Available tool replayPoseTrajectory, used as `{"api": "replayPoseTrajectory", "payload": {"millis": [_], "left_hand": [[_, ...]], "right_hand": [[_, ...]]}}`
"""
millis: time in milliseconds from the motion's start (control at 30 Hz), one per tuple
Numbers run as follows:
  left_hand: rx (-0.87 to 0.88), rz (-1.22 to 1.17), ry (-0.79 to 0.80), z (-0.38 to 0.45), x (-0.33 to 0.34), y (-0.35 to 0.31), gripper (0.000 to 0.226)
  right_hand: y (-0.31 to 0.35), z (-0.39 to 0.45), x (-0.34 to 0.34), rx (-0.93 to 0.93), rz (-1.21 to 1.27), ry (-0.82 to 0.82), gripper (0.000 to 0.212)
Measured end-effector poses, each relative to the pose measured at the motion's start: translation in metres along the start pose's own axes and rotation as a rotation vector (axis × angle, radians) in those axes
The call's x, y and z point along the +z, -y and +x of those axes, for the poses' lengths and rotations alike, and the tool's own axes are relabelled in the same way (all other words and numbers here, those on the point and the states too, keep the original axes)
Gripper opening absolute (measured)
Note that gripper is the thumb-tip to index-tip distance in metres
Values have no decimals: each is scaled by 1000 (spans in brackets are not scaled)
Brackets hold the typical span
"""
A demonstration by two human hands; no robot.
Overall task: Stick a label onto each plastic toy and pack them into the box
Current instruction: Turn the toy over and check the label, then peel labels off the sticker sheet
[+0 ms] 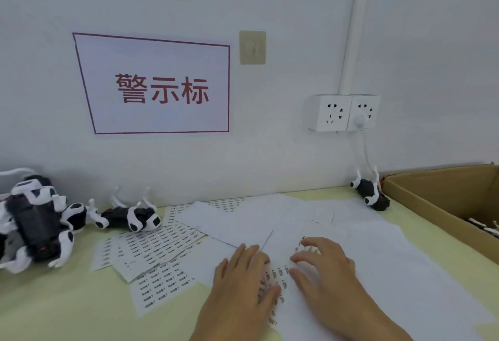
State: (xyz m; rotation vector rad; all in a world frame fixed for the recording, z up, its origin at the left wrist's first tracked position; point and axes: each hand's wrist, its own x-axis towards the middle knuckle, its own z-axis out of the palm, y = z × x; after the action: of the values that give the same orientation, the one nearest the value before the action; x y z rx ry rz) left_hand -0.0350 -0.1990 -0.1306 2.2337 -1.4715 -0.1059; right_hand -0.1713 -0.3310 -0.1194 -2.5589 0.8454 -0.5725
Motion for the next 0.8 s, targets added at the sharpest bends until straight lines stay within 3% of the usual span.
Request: {"api": "replayPoseTrajectory", "payload": {"millis": [67,167,333,533,700,800], "left_hand": [[24,-54,-50,-3,-2,0,24],[73,-58,-100,-6,-4,-2,16],[110,-125,-146,-10,-7,-3,7],[-134,-785,-228,-14,-26,-27,12],[-191,-913,-310,-27,-26,-27,8],[-190,-914,-393,-37,-23,-19,8]], "right_hand": [[2,-4,-1,-55,59,-50,15],[3,-8,-2,-116,204,-103,27],[11,-14,-7,-90,423,-98,29],[28,-20,-9,72,679,-135,31],[39,-23,-8,224,964,16,23],[47,-27,-2,250,1010,148,11]]}}
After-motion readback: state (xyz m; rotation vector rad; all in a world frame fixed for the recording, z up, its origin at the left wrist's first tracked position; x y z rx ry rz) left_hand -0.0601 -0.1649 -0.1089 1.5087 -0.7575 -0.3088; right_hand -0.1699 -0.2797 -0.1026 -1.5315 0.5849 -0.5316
